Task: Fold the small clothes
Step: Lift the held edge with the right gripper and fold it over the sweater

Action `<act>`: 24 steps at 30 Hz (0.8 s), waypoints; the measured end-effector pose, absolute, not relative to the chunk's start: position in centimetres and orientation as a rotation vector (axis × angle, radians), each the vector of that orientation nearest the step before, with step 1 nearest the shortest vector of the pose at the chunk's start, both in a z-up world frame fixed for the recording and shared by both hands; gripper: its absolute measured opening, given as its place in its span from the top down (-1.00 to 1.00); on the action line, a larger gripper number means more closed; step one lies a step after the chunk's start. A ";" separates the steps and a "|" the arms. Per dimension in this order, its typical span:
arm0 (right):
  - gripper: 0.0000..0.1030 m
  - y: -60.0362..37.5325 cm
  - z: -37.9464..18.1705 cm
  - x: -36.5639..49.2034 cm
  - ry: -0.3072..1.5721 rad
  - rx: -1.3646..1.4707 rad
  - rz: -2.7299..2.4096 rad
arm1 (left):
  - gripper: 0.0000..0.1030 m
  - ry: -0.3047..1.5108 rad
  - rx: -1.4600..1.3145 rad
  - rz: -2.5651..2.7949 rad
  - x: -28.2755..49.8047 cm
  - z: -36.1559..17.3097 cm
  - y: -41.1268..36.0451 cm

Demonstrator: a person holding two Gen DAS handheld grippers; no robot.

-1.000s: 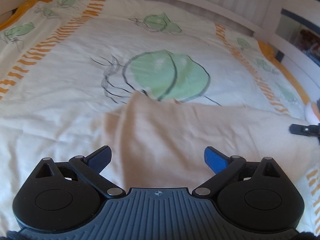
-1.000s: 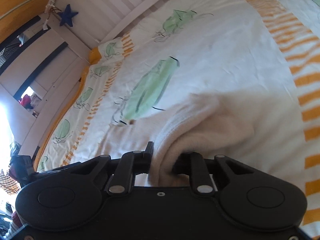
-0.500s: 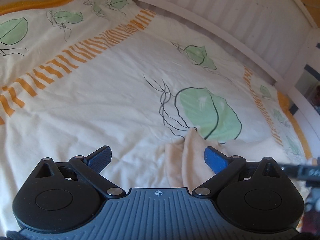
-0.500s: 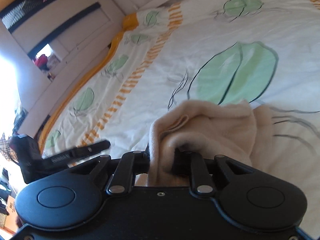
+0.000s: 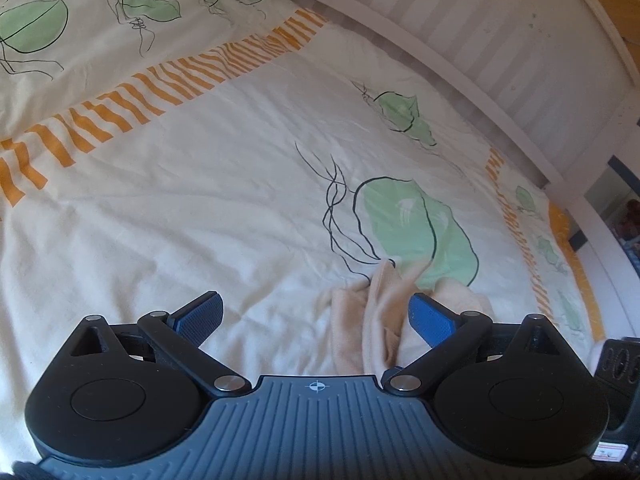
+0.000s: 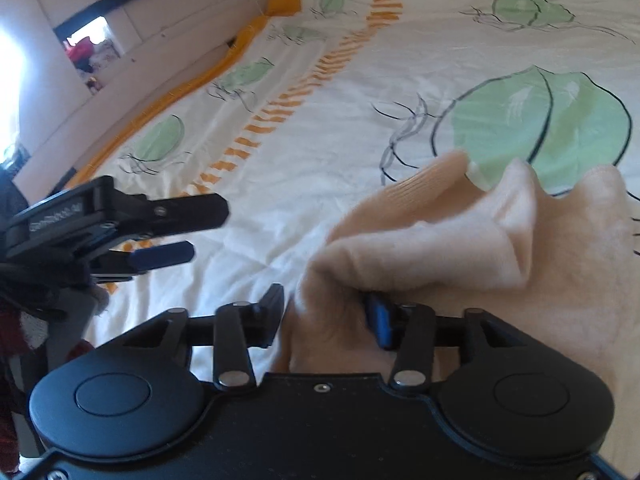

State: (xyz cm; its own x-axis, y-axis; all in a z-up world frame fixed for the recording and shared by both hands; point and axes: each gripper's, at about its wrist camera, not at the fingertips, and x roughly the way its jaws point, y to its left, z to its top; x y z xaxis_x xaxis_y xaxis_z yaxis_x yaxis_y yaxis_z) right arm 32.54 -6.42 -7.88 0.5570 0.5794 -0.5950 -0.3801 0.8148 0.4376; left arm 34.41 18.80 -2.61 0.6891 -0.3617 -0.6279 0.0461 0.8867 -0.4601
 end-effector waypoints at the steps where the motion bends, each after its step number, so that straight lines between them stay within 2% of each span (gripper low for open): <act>1: -0.10 -6.5 -7.6 32.3 0.788 0.272 0.585 | -0.95 0.782 -0.437 -0.234 34.4 -2.6 18.9; 10: -0.10 -8.5 -5.7 30.5 0.709 0.251 0.551 | -0.95 0.792 -0.432 -0.244 34.5 -2.7 18.4; 20: -0.10 -6.9 -10.1 25.5 0.855 0.050 0.641 | -0.95 0.853 -0.355 -0.339 34.2 -3.5 15.5; 24: -0.10 -6.7 -9.8 23.2 0.795 -0.017 0.662 | -0.95 0.867 -0.290 -0.385 33.6 -3.6 13.9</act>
